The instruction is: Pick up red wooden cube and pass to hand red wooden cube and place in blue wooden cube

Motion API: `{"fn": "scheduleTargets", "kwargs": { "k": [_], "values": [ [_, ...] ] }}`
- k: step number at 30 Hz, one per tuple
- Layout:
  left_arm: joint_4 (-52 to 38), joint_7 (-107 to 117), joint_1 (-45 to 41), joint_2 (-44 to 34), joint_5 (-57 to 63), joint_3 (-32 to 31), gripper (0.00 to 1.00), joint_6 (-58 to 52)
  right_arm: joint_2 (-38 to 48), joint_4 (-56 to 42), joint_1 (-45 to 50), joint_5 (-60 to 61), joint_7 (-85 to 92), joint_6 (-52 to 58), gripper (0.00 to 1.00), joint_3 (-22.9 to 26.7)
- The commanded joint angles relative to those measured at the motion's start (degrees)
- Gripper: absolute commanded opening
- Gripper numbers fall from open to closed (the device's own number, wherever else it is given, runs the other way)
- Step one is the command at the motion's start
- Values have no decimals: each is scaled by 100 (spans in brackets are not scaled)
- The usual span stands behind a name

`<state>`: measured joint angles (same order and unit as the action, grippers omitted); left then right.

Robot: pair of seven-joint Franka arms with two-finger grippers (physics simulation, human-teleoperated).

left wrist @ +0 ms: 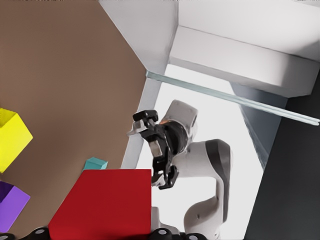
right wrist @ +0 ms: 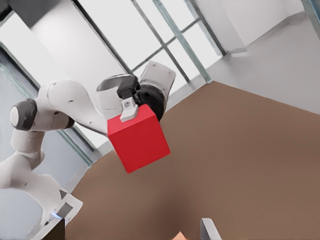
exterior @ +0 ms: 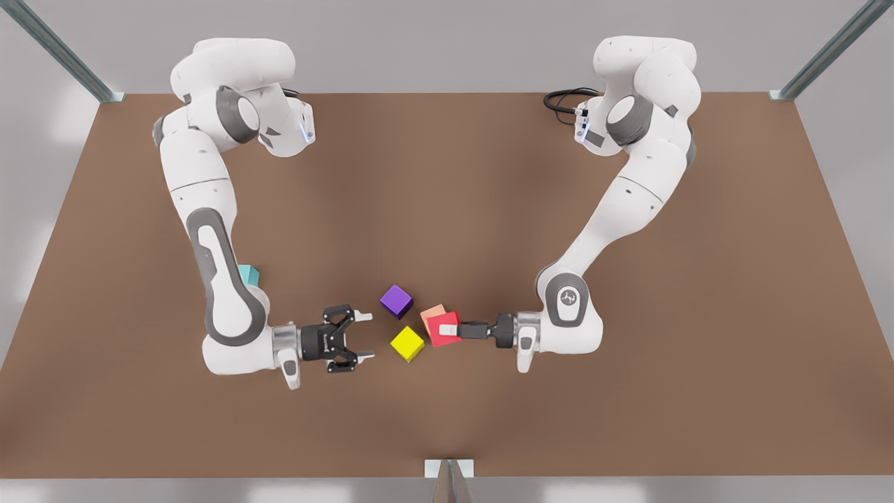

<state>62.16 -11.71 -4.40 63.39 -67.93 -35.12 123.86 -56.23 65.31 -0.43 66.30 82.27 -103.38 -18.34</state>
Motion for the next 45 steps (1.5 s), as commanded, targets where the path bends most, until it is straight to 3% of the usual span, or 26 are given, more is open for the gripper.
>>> {"fn": "scheduleTargets", "kwargs": {
  "k": [1, 15, 45],
  "values": [
    [25, -534, 10, -11, -27, -3, 69, 112, -90, -80, 78, 287, 4746, -367, 100, -20],
    [86, -578, 10, -54, 324, 14, 70, -196, -275, -89, 623, 1386, 4455, -1061, 100, -73],
    [86, -569, 1, -28, 377, 23, 70, -187, -362, 272, 826, 1878, 4569, -1044, 100, -495]
  ]
}}
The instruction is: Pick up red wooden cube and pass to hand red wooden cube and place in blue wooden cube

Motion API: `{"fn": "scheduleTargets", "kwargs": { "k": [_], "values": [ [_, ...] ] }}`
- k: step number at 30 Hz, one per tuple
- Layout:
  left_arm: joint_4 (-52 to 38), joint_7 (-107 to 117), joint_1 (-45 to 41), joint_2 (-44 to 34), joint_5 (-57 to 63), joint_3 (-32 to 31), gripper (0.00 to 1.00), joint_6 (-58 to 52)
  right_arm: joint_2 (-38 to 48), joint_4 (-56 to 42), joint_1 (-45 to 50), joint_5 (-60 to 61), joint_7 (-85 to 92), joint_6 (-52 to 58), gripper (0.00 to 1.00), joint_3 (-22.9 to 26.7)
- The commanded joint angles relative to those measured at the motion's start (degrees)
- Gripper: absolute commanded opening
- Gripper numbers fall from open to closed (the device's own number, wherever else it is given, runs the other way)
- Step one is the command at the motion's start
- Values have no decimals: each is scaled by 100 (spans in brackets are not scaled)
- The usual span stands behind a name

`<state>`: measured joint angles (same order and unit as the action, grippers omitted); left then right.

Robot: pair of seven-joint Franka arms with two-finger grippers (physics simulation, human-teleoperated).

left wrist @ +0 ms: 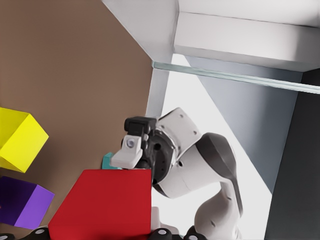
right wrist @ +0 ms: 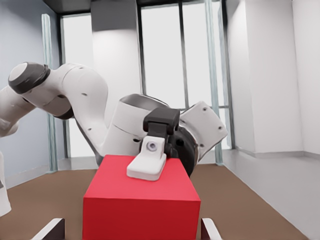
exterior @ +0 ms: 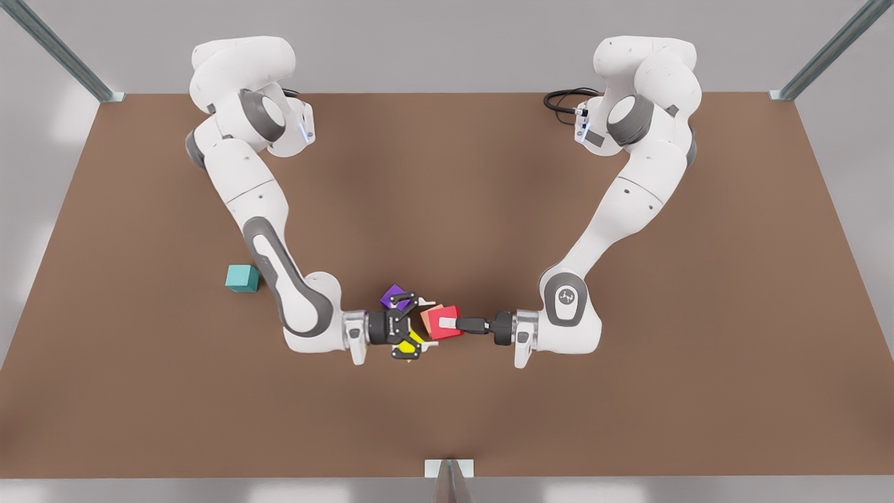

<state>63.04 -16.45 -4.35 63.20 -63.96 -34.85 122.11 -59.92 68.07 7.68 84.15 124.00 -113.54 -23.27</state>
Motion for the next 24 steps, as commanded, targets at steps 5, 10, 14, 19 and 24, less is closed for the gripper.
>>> {"fn": "scheduleTargets", "kwargs": {
  "k": [5, 10, 14, 19, 24],
  "values": [
    [-2, -96, -5, -10, -29, -4, 70, -3, -64, -13, 102, 137, 397, -107, 100, -2],
    [-2, -96, -13, -1, -38, -4, 70, 6, -99, -40, 163, 146, 371, -204, 100, -11],
    [-2, -96, -13, -1, -38, -4, 70, 6, -108, -57, 163, 146, 397, -204, 71, -11],
    [-2, -96, -13, -1, -38, -4, 100, 6, -108, -75, 163, 146, 397, -204, 60, -11],
    [-19, 1547, 741, -344, 1673, -22, 100, -748, -82, -75, 137, 137, 388, -195, 60, -11]
  ]
}}
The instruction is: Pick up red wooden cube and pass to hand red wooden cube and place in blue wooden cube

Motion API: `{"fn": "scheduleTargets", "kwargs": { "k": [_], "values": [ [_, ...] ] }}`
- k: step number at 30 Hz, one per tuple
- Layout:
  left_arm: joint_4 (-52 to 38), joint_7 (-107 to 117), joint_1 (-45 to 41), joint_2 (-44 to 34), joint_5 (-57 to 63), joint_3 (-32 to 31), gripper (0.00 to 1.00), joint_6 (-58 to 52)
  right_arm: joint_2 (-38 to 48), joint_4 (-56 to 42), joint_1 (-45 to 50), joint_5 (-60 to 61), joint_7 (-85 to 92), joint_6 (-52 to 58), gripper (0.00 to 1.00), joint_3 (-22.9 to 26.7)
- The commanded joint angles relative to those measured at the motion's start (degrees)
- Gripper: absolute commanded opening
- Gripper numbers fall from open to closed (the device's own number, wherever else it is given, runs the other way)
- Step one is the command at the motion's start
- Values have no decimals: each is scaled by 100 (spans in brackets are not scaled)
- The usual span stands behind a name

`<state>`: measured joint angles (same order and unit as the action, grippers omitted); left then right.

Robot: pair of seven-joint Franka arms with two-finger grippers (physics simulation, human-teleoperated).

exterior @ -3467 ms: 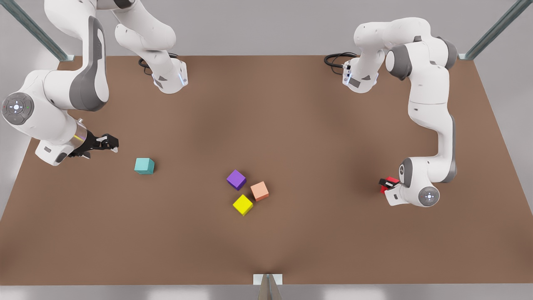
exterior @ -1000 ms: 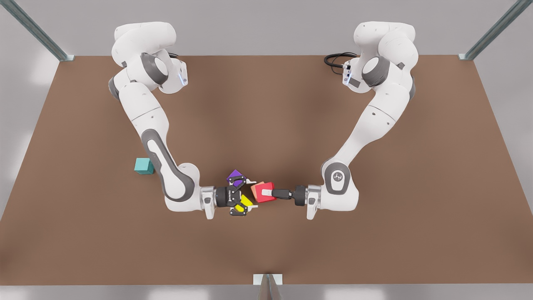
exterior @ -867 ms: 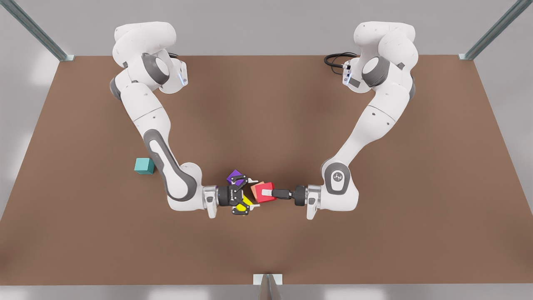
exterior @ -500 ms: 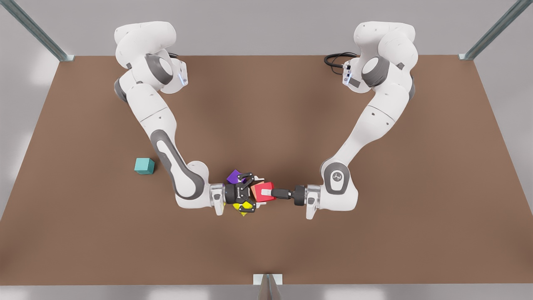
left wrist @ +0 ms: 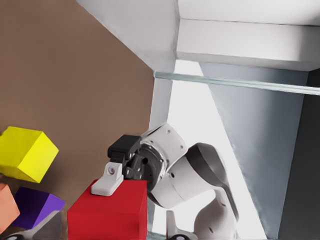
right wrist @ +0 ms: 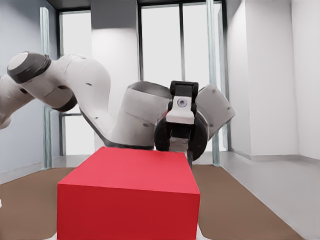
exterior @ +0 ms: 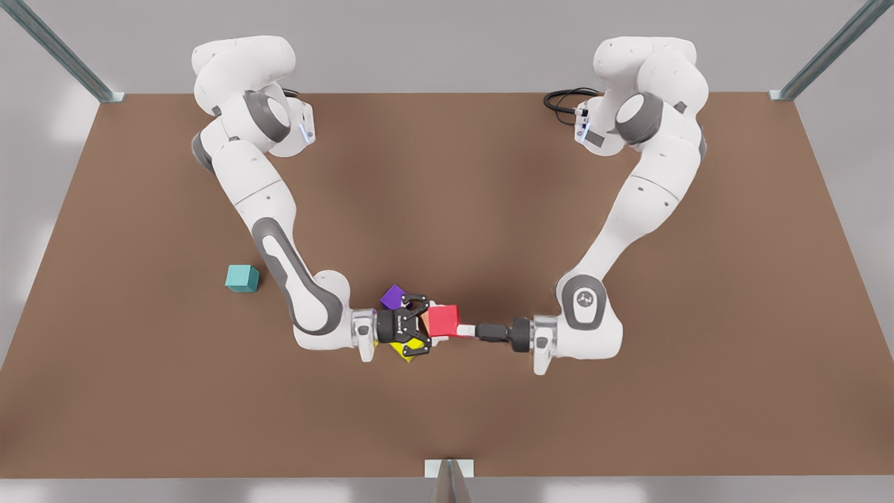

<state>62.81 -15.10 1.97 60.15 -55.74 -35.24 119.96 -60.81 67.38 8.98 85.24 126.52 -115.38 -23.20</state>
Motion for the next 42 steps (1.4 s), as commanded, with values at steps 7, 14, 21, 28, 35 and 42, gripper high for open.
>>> {"fn": "scheduleTargets", "kwargs": {
  "k": [7, 14, 21, 28, 35, 42],
  "values": [
    [-85, 2959, 806, -1594, 6282, -97, 100, -2713, 649, 178, -1661, -4644, -2023, 410, 61, 113],
    [2012, 2811, -335, -4334, 6526, 2245, 100, -3315, 2759, 2138, -2674, -9113, -6719, 798, 61, 394],
    [2236, 2266, -909, -4469, 5514, 3128, 100, -3365, 4060, 4388, -2761, -10070, -7062, -1056, 61, 755],
    [1392, 2248, -672, -4073, 5574, 3146, 100, -3400, 4526, 5663, -2841, -10071, -7457, -2033, 61, 773],
    [1392, 2248, -505, -4073, 5557, 3146, 100, -3418, 4824, 6278, -2946, -10044, -7484, -2173, 61, 773],
    [1330, 2239, -241, -4055, 5557, 3155, 100, -3347, 4789, 6489, -2963, -10027, -7493, -2463, 61, 773]
  ]
}}
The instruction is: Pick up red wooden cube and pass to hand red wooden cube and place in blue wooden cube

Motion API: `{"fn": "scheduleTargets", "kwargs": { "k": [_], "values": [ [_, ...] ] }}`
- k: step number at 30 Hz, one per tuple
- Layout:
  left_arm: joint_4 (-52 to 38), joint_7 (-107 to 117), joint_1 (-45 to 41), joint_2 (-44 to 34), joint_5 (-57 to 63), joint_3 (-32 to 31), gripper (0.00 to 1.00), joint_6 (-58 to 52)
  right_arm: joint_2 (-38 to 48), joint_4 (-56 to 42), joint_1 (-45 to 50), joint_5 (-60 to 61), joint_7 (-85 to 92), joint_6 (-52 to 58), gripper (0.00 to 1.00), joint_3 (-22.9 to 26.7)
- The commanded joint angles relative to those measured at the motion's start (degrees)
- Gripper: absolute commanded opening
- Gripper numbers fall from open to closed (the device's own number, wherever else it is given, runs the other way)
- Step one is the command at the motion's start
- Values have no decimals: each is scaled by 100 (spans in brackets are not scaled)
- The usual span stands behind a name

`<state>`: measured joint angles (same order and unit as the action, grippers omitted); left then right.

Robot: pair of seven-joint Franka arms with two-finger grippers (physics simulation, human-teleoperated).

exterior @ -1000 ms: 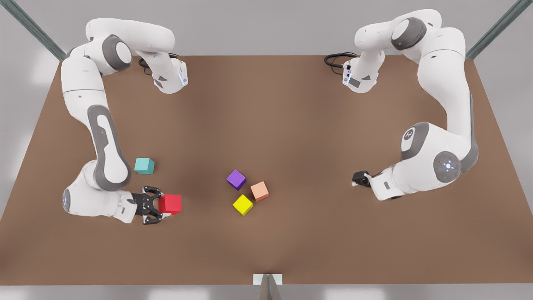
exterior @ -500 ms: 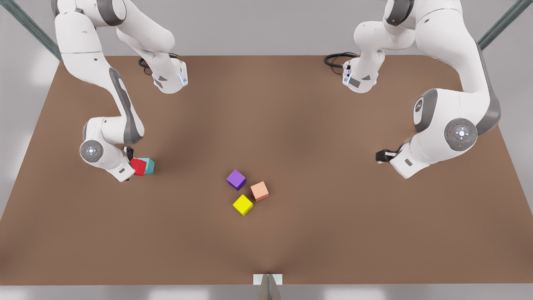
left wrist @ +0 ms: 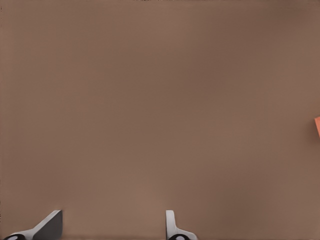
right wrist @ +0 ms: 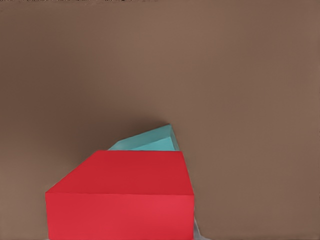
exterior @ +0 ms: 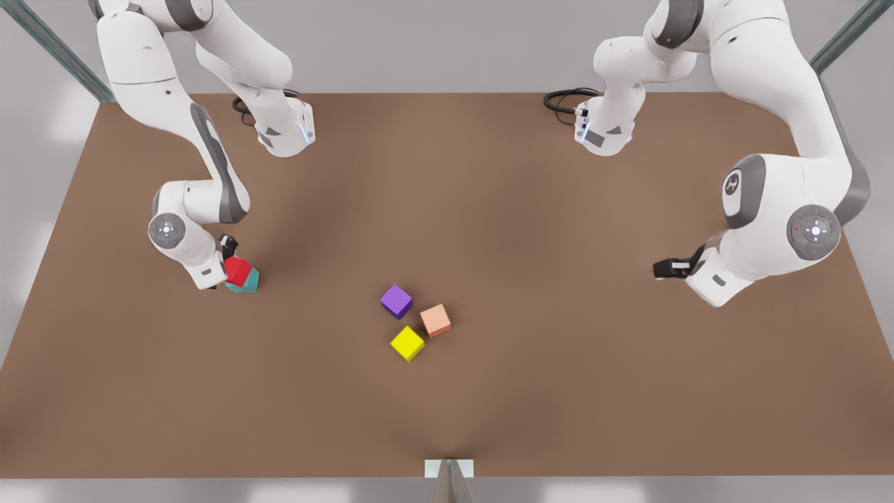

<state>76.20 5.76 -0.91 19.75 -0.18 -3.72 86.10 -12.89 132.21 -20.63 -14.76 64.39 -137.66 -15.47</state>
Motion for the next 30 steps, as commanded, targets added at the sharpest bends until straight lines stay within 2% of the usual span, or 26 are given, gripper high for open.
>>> {"fn": "scheduleTargets", "kwargs": {
  "k": [1, 2, 3, 18, 22, 26, 28, 30],
  "values": [
    [-26, 171, 56, 28, 9, -6, 100, 21, -12, 6, -11, -27, -1280, -244, 62, 0],
    [-44, 144, 91, 28, 9, 2, 100, 21, -20, 6, -11, -18, -1280, -244, 88, 0],
    [-96, 162, 126, 64, 0, -6, 100, 47, -12, 6, -11, -9, -1315, -244, 100, 0],
    [-211, 180, 135, 64, -35, -33, 100, -58, 85, -20, 6, -9, -1306, -147, 100, -43],
    [-211, 188, 126, 64, -35, -33, 100, -50, 296, -73, 6, 96, -1254, 178, 100, -61],
    [-211, 188, 135, 64, -35, -33, 100, -50, 674, -441, 120, 991, -1218, 1152, 100, -79],
    [-211, 188, 135, 64, -35, -33, 100, -41, 657, -1416, 252, 1537, -1385, 2321, 100, -79],
    [-211, 188, 126, 64, -35, -33, 100, -41, 525, -2059, 305, 1783, -2280, 2964, 100, -79]
  ]
}}
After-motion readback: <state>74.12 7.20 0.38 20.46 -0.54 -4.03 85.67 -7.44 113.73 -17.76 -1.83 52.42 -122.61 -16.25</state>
